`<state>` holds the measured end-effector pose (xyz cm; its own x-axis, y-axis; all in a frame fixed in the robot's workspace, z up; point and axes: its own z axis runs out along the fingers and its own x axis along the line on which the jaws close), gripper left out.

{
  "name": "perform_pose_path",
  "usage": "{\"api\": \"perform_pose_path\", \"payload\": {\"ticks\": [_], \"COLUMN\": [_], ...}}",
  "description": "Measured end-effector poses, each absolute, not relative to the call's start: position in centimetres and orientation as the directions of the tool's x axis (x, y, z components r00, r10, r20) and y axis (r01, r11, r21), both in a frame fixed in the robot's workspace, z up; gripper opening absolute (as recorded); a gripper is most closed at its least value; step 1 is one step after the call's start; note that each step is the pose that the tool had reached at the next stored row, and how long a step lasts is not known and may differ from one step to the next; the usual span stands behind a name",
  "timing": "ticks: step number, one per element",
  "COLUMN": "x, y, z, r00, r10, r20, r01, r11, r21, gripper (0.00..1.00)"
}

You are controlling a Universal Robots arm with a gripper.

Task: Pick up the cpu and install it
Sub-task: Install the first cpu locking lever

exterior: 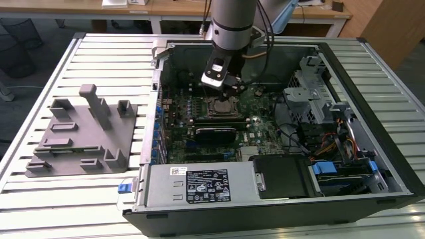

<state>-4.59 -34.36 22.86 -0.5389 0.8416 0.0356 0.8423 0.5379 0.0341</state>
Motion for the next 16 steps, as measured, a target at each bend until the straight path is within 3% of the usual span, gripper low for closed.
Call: {"api": "perform_pose_path", "payload": {"ticks": [4, 16], "x": [-4.59, -4.6], "y": [-34.36, -34.36], "z": [23.06, 23.08], "r00": [-0.547, -0.706], "r10": [0.836, 0.707], "r20": [0.036, 0.036], "r01": [0.837, 0.708], "r11": [0.546, 0.705], "r21": [0.034, 0.034], "gripper": [0.11, 0.11]}}
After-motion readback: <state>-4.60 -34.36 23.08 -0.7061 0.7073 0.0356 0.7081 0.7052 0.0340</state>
